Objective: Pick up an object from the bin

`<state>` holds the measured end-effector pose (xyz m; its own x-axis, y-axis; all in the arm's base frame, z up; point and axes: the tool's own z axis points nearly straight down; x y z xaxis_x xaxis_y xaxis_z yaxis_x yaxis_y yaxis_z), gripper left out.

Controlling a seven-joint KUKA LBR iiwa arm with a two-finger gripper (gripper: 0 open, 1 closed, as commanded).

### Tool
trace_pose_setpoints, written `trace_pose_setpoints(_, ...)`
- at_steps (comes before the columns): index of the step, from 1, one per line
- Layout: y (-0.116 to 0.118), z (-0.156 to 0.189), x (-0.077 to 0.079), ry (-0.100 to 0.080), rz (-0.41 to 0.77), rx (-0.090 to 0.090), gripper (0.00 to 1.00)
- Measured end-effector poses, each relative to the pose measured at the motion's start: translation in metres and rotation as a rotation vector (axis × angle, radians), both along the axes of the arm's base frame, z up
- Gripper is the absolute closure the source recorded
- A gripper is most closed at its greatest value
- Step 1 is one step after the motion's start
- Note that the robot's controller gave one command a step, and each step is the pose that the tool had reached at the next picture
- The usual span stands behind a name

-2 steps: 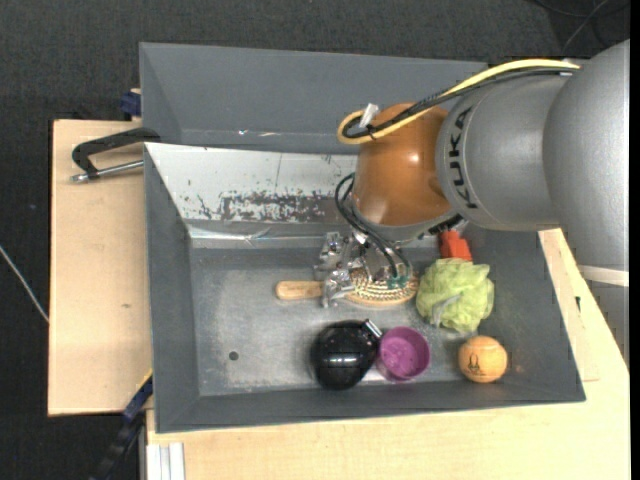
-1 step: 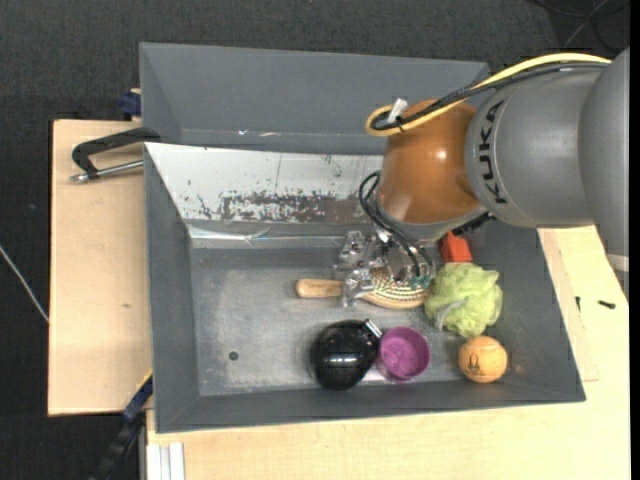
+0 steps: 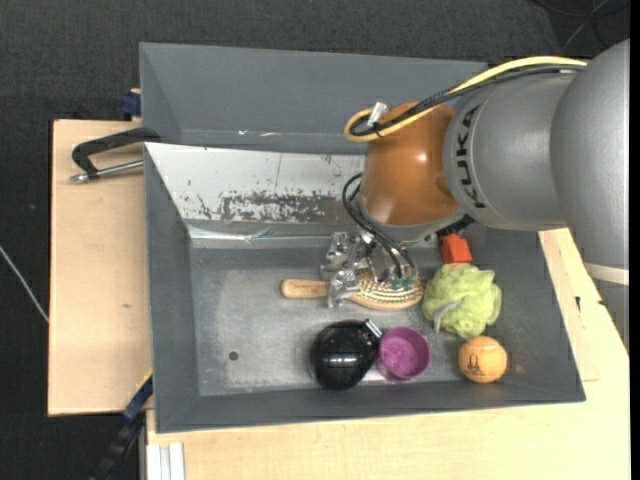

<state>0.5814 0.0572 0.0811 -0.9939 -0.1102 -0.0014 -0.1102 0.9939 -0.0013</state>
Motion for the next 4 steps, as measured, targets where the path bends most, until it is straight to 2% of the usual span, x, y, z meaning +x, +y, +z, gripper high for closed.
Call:
trace_pose_setpoints(1, 0.019, 0.005, -0.008, 0.004, 0.004, 0.005, 1.00)
trace_pose_setpoints(2, 0.011, 0.003, -0.008, 0.002, -0.011, 0.001, 1.00)
trace_pose_setpoints(3, 0.029, 0.019, -0.004, -0.001, -0.015, 0.003, 1.00)
trace_pose_setpoints(4, 0.037, 0.076, -0.027, 0.003, 0.009, 0.002, 1.00)
